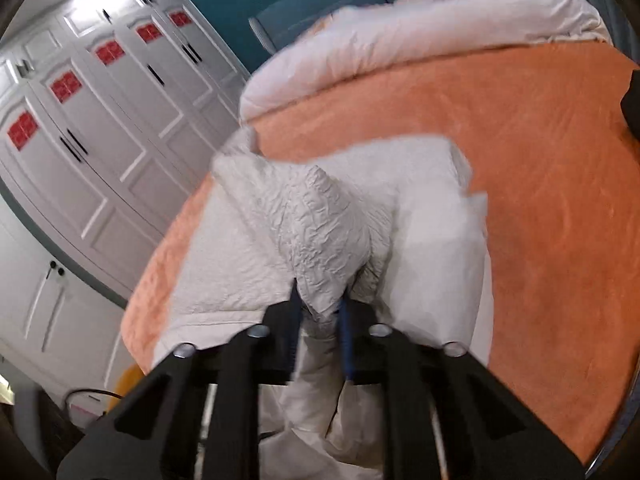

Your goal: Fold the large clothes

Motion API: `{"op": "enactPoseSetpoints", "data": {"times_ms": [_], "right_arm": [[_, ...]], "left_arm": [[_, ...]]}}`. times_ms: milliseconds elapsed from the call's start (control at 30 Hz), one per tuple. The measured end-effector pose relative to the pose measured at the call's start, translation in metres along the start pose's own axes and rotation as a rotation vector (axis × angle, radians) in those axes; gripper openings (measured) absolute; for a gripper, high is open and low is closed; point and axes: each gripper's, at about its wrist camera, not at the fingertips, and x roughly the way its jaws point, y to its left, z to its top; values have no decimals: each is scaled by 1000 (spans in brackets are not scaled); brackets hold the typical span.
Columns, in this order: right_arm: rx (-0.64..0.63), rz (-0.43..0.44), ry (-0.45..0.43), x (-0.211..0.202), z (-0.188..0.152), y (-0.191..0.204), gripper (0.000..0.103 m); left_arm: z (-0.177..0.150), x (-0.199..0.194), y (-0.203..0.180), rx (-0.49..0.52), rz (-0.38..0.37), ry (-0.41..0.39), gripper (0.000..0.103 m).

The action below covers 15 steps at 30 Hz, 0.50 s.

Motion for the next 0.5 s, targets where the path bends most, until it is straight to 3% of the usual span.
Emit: {"op": "enactPoseSetpoints", "data": {"times_ms": [67,133,233,300,367,500], "right_arm": [[3,-19,-55,-14,1,1,9],[29,-34,-115,-33,-2,-5,8],[106,-58,-156,-37,-2,-19,7],[167,-79,-142,-36,-8,-43,7],[203,-104,-93,-23,-16,-62,8],[284,-93,-55,-17,-19,-75,12]], "left_arm": [[-3,-36,19,-57,-47,-53,47],[-1,-69,34,-98,-70,-119,48],[14,-116,65,-167,-33,-280,55],[25,-124,88,-226,-10,-329,65],[41,-107,112,-297,28,-300,65],[59,-23,138,-418,20,-104,63]]}}
